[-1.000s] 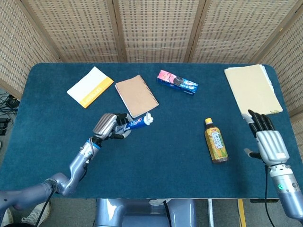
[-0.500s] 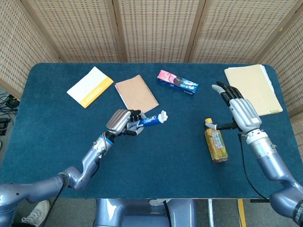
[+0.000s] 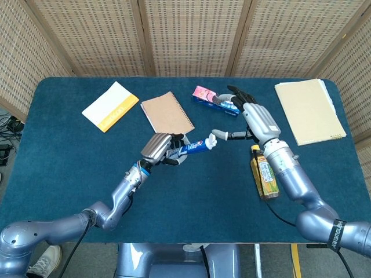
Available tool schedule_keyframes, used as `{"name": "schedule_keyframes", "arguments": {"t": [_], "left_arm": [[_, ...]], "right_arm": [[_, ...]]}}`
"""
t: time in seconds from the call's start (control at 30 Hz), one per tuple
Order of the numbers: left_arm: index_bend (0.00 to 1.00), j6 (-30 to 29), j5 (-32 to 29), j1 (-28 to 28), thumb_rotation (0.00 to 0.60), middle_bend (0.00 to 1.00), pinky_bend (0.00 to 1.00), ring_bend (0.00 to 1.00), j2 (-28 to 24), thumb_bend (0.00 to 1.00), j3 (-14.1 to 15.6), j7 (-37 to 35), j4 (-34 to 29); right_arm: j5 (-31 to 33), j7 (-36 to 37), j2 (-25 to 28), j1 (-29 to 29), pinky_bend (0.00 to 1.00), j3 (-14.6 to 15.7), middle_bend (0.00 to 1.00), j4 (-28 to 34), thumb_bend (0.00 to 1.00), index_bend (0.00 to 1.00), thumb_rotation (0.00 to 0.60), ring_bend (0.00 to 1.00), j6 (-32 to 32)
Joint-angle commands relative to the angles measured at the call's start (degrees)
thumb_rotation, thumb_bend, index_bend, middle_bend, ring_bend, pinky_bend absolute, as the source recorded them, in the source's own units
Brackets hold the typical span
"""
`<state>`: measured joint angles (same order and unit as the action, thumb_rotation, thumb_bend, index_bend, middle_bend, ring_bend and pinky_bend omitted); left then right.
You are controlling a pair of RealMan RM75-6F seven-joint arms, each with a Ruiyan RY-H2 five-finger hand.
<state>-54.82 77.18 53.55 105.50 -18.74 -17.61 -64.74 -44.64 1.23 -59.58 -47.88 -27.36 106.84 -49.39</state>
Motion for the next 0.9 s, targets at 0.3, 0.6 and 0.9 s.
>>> {"name": "schedule_keyframes", "arguments": {"t": [0.3, 0.6, 0.9], "left_arm": [[0.75, 0.9, -1.8, 1.9, 0.6, 0.58, 0.53, 0.52, 1.6, 0.55, -1.1, 1.4, 0.7], [0.75, 1.9, -3.8, 3.7, 0.6, 0.58, 0.53, 0.52, 3.7, 0.56, -2.2, 2.9, 1.5], [0.75, 2.7, -5.5, 4.7, 0.6, 0.58, 0.53, 0.52, 3.5, 0.56, -3.0, 4.6, 0.0]], "right_arm": [[8.8, -5.7, -4.1, -6.1, 0.0, 1.2, 0.1, 0.1, 0.0, 0.25, 0.023, 0.0, -2.4], [11.7, -6.7, -9.8, -10.1, 0.0, 2.0, 0.08, -3.4, 0.0, 0.21, 0.022, 0.0, -2.1], [14.1, -8.6, -13.1, -13.1, 0.0, 2.3, 0.07, -4.8, 0.0, 0.18, 0.019, 0.0, -2.8]]}}
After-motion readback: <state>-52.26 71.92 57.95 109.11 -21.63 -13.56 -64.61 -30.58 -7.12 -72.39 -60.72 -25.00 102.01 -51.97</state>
